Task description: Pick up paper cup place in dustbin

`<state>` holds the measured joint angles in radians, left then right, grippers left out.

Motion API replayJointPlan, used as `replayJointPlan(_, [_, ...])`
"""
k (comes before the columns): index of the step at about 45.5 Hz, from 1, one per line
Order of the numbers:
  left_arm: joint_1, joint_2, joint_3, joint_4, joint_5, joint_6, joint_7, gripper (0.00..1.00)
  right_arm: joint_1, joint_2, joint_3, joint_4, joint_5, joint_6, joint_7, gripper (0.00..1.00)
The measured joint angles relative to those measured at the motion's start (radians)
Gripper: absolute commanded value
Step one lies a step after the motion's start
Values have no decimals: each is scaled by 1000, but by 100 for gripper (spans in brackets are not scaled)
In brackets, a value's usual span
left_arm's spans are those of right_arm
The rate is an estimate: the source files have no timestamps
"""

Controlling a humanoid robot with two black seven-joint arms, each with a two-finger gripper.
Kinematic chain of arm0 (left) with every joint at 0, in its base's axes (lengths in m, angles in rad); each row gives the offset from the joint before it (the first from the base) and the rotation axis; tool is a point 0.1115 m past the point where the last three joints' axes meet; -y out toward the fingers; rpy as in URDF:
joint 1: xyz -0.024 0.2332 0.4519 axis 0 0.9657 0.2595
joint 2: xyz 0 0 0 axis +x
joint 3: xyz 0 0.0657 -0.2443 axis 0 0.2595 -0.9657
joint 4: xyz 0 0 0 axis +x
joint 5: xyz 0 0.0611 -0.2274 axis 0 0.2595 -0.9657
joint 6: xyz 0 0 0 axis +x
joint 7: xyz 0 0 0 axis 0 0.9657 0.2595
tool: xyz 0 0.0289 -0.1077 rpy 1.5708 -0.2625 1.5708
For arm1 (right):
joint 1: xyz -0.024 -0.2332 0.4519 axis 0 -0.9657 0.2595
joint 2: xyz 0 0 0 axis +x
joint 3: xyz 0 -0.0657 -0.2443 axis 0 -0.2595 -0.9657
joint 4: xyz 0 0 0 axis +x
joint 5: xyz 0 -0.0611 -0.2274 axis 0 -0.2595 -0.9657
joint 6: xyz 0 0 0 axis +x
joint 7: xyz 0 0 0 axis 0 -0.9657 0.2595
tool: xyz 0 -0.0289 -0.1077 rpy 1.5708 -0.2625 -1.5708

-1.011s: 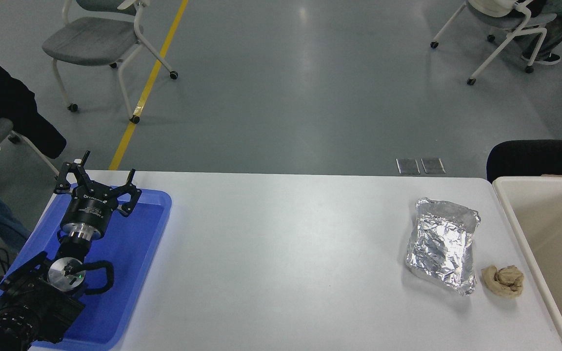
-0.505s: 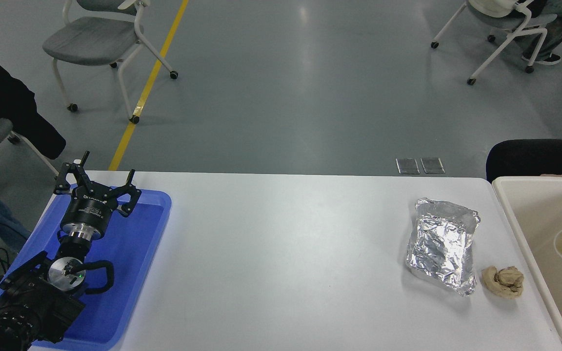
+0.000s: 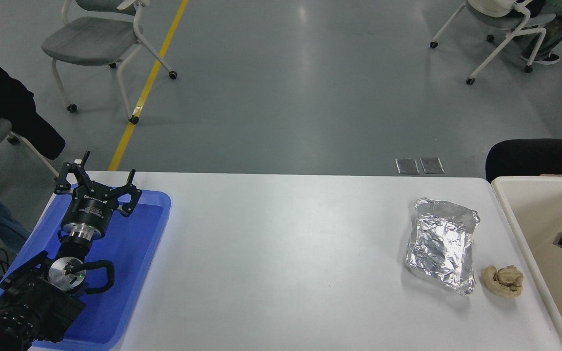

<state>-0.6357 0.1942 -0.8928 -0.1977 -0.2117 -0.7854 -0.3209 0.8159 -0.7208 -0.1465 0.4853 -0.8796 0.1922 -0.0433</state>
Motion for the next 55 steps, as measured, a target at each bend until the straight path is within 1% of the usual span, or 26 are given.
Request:
replayJointPlan(7, [-1,-1,0,0,0,0,0,100,155,-79,-138,184,-23,14,-7,100])
replayJointPlan(15, [-1,-1,0,0,0,0,0,100,407,-126,-375,363,-35,58,-9,100])
replayJointPlan(21, [-1,-1,0,0,0,0,0,100,587,-129,-527,477,-33,97,-7,100])
replayJointPlan(31, [-1,-1,0,0,0,0,0,100,885,-98,-765,689,-14,220,-5,100])
replayJointPlan(34, [-1,0,0,0,0,0,0,100,962,-84,-820,750,15,260,-5,100])
replayJointPlan(41, [1,1,0,0,0,0,0,100,1123,-23,-934,880,135,330,-5,100])
replayJointPlan(55, [2,3,0,2,0,0,-2,100,1334,194,-1045,1000,405,432,-7,100])
